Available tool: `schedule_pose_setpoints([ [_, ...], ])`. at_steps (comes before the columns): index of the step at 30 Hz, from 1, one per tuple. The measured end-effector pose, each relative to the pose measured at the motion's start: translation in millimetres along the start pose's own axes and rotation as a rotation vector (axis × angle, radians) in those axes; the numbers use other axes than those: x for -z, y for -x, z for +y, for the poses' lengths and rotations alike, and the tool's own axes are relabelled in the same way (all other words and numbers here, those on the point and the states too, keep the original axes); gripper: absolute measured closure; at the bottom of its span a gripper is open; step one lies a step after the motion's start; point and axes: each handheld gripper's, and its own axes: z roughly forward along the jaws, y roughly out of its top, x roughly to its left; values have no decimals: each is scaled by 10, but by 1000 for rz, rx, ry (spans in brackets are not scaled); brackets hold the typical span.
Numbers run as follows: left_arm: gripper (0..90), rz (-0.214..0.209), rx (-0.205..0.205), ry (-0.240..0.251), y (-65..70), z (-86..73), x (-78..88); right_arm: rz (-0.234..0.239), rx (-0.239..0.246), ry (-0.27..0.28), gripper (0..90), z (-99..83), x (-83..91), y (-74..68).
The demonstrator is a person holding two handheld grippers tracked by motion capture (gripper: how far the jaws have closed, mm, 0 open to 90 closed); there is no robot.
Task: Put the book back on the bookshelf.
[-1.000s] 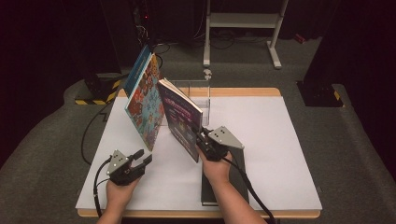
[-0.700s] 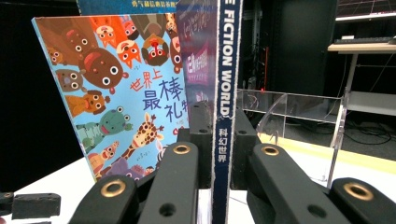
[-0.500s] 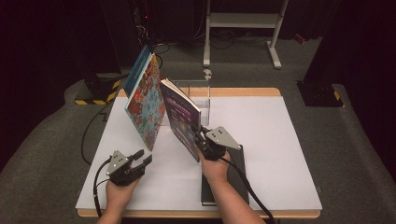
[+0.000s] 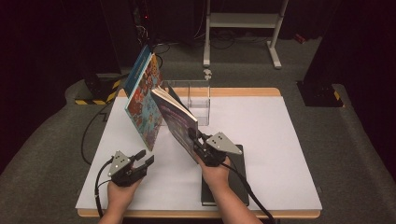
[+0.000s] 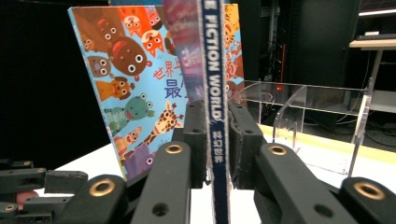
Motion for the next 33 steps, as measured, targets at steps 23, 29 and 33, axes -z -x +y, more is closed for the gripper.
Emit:
schedule_pose_setpoints([
  [23, 438, -112, 3, 89, 561, 356, -150, 22, -32, -74, 746, -175, 123, 25],
  [29, 399, -141, -4, 89, 701, 383, -210, 39, -47, -92, 755, -219, 132, 5],
  [33, 370, -164, 2, 90, 815, 437, -286, 47, -52, -94, 765, -225, 126, -12],
])
